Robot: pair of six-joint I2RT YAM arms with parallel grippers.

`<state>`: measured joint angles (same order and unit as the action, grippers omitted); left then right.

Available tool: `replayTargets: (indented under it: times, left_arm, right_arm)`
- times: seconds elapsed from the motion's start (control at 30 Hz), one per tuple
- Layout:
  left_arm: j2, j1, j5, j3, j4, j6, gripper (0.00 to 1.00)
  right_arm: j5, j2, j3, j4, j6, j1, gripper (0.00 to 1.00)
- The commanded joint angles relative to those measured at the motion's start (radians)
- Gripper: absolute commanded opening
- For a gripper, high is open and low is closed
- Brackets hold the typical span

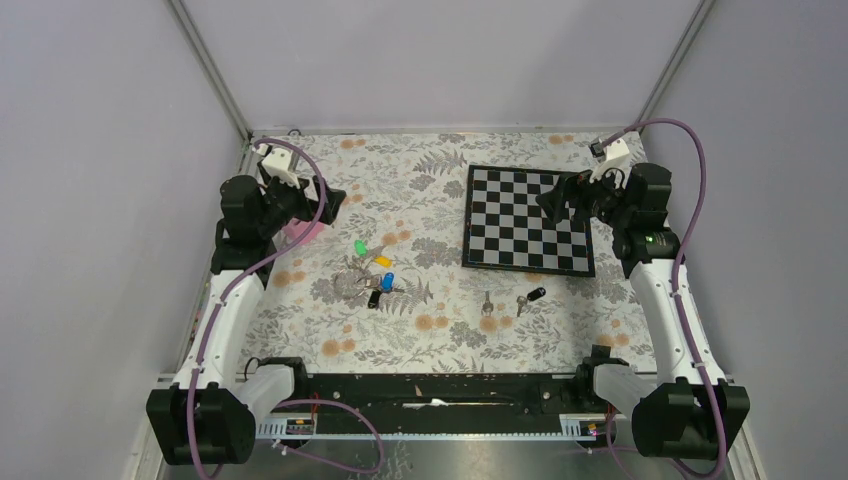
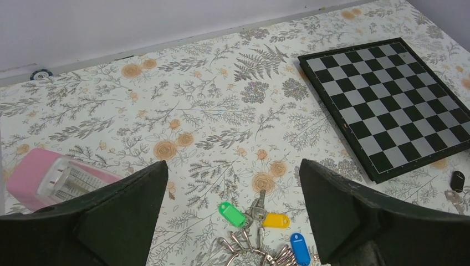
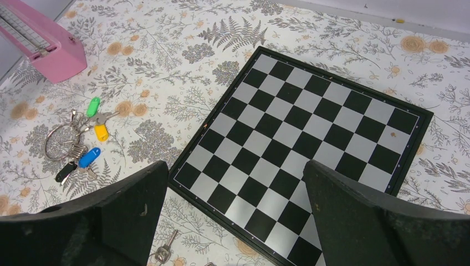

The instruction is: Put the keys on the keyring

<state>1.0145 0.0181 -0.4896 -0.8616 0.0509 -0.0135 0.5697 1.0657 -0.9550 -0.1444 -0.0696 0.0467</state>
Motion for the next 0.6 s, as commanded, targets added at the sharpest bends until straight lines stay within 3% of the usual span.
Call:
replayTargets:
  times: [0.0,0.4,0.57]
  left_arm:
    - [-0.010,0.010,0.007,-0.004,-0.052,-0.026,0.99]
    - [-0.017,0.017,0.006,-0.021,-0.026,-0.005,0.99]
    - [0.003,0.003,-0.112,-0.093,0.157,0.196,0.99]
  right_arm:
    - [0.025,-0.022,0.002,0.033,0.005,-0.001,0.99]
    - [0.031,-0.038,-0.004,0.021,-0.015,-0.001,0.99]
    - [0.080,-0.046,-0.032,-0.053,-0.086,-0.001,0.99]
